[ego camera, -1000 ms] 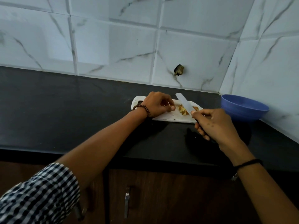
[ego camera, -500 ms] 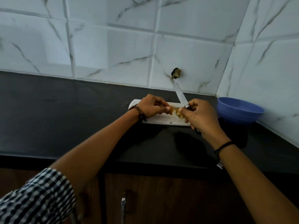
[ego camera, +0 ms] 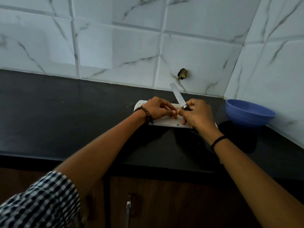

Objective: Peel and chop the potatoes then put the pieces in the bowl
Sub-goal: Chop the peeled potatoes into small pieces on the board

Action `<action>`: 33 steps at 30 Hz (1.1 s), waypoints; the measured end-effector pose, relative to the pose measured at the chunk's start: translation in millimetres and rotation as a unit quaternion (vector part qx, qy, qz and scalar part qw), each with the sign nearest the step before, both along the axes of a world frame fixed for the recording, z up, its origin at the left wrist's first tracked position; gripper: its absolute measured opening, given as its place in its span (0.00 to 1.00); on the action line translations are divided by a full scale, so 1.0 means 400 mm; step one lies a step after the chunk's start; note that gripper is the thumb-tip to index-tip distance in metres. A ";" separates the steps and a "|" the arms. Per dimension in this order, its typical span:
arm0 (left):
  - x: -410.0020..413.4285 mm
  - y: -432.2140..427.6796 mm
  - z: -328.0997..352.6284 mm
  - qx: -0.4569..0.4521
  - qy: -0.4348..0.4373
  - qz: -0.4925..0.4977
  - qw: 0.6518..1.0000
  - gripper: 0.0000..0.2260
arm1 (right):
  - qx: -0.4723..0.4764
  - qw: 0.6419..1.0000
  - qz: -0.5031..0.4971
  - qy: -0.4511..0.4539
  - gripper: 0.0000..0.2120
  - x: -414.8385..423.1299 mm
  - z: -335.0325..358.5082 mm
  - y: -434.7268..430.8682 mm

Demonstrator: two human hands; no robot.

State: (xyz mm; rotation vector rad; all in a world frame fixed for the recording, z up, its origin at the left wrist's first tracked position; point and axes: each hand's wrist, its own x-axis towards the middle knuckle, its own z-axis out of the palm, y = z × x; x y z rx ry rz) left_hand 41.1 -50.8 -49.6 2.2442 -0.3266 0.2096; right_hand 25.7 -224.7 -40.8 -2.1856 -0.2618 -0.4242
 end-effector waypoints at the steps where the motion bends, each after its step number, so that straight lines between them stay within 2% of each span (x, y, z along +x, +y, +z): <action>1: -0.003 0.000 0.000 0.000 -0.003 0.000 1.000 0.08 | -0.002 1.000 -0.002 0.001 0.07 -0.002 -0.001 0.001; 9: -0.014 0.003 0.012 -0.034 -0.022 0.004 0.999 0.05 | 0.033 0.999 0.011 0.008 0.05 -0.025 0.003 -0.006; 12: -0.019 0.003 0.013 0.007 -0.086 0.026 0.996 0.05 | 0.070 0.997 0.001 0.009 0.04 -0.027 0.004 -0.015; 15: -0.024 -0.004 0.010 0.063 -0.150 0.030 0.986 0.08 | 0.077 0.997 0.002 0.020 0.10 -0.036 0.004 -0.018; 18: -0.031 -0.008 0.009 0.105 -0.172 0.040 0.979 0.08 | 0.067 0.997 0.009 0.048 0.12 -0.056 0.003 -0.020; 21: -0.044 -0.008 0.011 0.097 -0.184 0.038 0.977 0.07 | 0.018 0.998 0.018 0.063 0.12 -0.086 -0.001 -0.026; 27: -0.051 -0.021 0.010 0.069 -0.188 0.034 0.979 0.07 | -0.059 0.998 0.018 0.018 0.11 -0.124 -0.007 -0.034; 33: -0.043 -0.031 0.010 0.072 -0.194 0.048 0.977 0.07 | -0.086 0.996 -0.007 -0.001 0.13 -0.121 -0.004 -0.027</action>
